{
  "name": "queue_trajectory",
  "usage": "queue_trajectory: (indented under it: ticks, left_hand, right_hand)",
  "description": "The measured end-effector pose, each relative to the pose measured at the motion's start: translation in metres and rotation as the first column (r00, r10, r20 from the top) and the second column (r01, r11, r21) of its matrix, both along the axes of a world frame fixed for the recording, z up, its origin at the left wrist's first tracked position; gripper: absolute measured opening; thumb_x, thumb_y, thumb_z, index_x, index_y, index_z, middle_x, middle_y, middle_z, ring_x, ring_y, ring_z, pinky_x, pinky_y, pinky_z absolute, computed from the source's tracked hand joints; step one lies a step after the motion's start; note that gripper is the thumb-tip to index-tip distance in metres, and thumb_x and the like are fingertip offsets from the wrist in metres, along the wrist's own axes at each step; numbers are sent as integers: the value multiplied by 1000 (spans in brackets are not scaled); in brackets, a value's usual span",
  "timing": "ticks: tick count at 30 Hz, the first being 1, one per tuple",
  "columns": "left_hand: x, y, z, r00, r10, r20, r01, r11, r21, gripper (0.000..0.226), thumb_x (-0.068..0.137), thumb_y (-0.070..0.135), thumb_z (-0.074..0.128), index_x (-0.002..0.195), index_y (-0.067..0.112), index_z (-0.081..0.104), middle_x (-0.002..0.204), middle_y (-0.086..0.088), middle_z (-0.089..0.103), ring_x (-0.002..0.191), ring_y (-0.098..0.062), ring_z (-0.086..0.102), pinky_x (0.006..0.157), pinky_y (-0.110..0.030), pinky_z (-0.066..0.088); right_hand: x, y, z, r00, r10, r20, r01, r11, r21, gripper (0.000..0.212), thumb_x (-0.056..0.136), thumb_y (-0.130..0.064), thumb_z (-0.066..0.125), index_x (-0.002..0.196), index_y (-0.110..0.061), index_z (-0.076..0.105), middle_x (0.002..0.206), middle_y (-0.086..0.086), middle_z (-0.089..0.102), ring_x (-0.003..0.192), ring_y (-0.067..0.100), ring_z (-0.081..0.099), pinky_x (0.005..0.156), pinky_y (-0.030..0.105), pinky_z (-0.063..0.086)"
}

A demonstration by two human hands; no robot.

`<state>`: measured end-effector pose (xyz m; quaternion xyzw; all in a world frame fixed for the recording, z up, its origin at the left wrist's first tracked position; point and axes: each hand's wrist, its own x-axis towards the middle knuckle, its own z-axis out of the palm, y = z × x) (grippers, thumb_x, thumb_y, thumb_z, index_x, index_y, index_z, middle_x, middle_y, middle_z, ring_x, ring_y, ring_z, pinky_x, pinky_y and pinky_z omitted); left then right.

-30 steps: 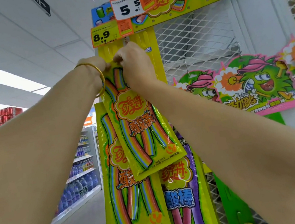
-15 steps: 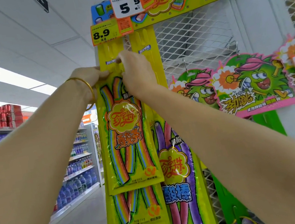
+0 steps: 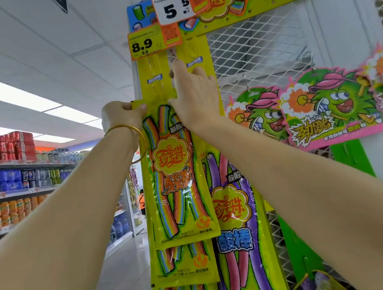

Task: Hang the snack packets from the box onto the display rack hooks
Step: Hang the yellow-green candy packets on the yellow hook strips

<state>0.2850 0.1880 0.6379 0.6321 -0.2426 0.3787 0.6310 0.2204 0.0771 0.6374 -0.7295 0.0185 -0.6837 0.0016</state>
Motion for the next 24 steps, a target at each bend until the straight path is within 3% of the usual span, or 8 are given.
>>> queue_trajectory:
  ticks: [3, 6, 8, 12, 17, 21, 24]
  left_hand:
    - [-3, 0, -4, 999, -11, -34, 11, 1000, -14, 13, 81, 20, 69, 77, 11, 60, 89, -9, 57, 82, -22, 52, 75, -29, 43]
    - [-6, 3, -22, 999, 19, -49, -20, 1000, -23, 35, 81, 27, 69, 106, 6, 58, 106, -10, 59, 97, -28, 57, 88, -35, 47]
    - [-9, 5, -44, 995, 59, -75, -61, 998, -18, 49, 82, 34, 67, 118, 7, 50, 114, -12, 57, 107, -32, 55, 95, -43, 45]
    - [-19, 6, -110, 978, 174, -115, -166, 983, 74, 49, 87, 42, 53, 126, 14, 46, 126, -15, 52, 116, -33, 49, 98, -47, 40]
    - [-43, 0, -182, 981, 194, 3, -189, 952, 241, 54, 98, 31, 37, 147, 15, 20, 151, -10, 27, 139, -26, 24, 112, -39, 20]
    - [-48, -6, -208, 991, 128, 36, -133, 950, 283, 59, 100, 27, 34, 149, 13, 6, 155, -11, 19, 142, -26, 18, 115, -37, 15]
    - [-54, -3, -215, 990, 137, 26, -139, 949, 283, 58, 100, 28, 33, 149, 9, 8, 155, -13, 15, 144, -26, 13, 117, -36, 12]
  right_hand:
    - [-2, 1, -3, 999, -28, 17, 29, 999, -20, 52, 84, -13, 66, 129, -15, 39, 101, 1, 64, 110, 25, 48, 84, 34, 34]
    - [-16, 5, -17, 991, -80, 105, 84, 996, -40, 49, 81, -11, 68, 125, -16, 47, 107, 1, 63, 107, 25, 51, 86, 35, 38]
    - [-28, 7, -40, 976, -51, 212, 62, 997, -48, 40, 75, -12, 73, 113, -13, 58, 102, 5, 62, 94, 26, 55, 76, 35, 43]
    - [-55, 12, -105, 979, 180, -95, -173, 982, 76, 25, 88, -16, 62, 110, -8, 54, 111, 10, 51, 84, 27, 55, 66, 37, 45]
    - [-63, 17, -163, 938, 168, -302, -125, 979, 159, 27, 93, -18, 54, 117, -7, 46, 121, 13, 49, 98, 30, 57, 74, 36, 46]
    - [-65, 24, -179, 926, 209, -315, -145, 966, 213, 26, 93, -9, 52, 118, -7, 45, 119, 10, 53, 105, 28, 54, 80, 35, 44]
    - [-70, 24, -187, 931, 159, -327, -110, 980, 165, 24, 91, -11, 56, 113, -8, 46, 114, 8, 54, 102, 26, 55, 73, 31, 41]
